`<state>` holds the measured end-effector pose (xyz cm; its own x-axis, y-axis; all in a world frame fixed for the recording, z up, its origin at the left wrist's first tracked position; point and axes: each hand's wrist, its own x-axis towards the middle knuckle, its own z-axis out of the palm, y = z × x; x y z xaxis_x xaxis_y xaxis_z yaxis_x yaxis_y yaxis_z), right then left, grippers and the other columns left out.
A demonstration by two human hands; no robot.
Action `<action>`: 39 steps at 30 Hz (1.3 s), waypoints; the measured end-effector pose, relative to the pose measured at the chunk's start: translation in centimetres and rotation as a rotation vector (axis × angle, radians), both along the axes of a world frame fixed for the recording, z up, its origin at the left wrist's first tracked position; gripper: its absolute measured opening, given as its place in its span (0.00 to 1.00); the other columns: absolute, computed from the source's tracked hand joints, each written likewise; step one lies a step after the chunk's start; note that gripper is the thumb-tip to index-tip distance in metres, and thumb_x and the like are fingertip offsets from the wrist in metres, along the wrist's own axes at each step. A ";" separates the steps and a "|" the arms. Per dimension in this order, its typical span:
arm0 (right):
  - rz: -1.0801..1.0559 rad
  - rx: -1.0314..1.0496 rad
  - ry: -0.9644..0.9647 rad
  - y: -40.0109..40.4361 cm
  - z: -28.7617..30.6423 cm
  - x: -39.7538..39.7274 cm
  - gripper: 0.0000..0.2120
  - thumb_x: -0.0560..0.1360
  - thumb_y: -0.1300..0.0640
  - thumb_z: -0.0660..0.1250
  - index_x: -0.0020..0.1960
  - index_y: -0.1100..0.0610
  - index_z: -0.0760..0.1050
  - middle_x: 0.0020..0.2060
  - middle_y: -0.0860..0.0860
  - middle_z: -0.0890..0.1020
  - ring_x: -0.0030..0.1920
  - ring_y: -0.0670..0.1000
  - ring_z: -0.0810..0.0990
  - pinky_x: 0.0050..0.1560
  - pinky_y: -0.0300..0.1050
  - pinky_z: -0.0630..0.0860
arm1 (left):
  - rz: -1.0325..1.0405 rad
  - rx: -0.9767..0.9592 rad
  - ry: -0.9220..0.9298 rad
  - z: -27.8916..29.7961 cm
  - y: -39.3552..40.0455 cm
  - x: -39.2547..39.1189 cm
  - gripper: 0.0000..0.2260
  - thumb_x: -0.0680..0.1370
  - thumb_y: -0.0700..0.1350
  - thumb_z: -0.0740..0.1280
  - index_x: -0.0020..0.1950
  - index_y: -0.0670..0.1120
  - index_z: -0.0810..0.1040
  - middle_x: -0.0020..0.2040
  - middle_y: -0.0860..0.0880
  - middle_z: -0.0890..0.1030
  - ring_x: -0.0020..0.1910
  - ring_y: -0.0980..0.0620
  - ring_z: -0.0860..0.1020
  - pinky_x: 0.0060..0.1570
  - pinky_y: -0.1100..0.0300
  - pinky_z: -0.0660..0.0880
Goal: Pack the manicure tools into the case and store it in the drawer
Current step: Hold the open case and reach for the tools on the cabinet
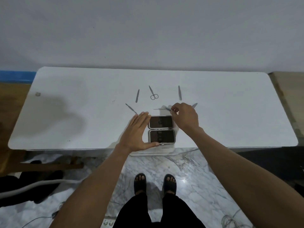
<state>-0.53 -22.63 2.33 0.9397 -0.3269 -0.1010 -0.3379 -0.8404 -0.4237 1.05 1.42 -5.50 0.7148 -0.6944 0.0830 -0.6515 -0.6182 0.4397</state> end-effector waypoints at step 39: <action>0.223 0.080 0.087 3.5 -1.4 -8.6 0.11 0.72 0.64 0.67 0.51 0.56 0.83 0.45 0.54 0.84 0.47 0.56 0.79 0.46 0.54 0.77 | 0.015 -0.015 -0.007 -0.5 0.0 -0.2 0.56 0.71 0.80 0.63 0.84 0.40 0.61 0.85 0.44 0.61 0.85 0.47 0.57 0.84 0.45 0.53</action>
